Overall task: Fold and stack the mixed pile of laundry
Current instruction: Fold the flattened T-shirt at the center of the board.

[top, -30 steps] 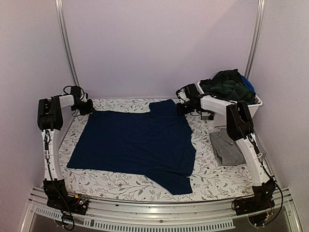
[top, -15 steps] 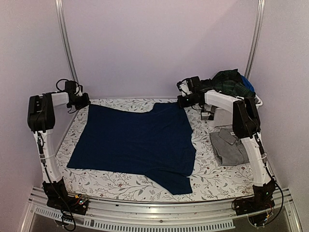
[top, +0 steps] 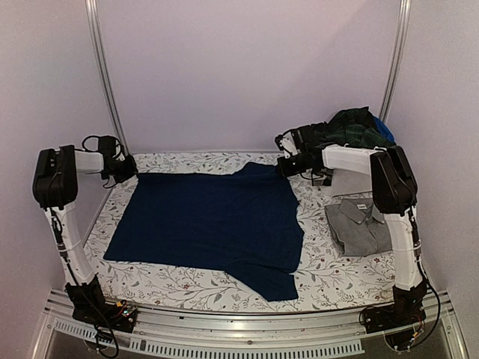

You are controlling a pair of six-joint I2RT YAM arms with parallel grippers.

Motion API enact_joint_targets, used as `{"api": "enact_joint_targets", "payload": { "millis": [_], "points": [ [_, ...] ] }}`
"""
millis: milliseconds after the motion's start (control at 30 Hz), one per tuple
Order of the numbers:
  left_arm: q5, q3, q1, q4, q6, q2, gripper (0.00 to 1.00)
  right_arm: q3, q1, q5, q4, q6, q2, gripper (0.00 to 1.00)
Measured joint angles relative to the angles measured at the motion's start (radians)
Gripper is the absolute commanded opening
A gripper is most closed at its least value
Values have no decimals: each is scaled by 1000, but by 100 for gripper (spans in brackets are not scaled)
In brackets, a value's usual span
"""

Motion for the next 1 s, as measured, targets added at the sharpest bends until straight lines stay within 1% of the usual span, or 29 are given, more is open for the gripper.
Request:
{"api": "enact_joint_targets", "payload": {
  "millis": [200, 567, 767, 1000],
  "points": [
    [-29, -62, 9, 10, -19, -60, 0, -86, 6, -7, 36, -1, -56, 0],
    [-85, -300, 61, 3, -48, -246, 0, -313, 36, -23, 96, 1, -201, 0],
    [-116, -350, 61, -5, -51, -272, 0, -443, 59, -27, 136, 5, -280, 0],
    [-132, -409, 61, -14, -54, -271, 0, -499, 63, -30, 158, 15, -281, 0]
  ]
}}
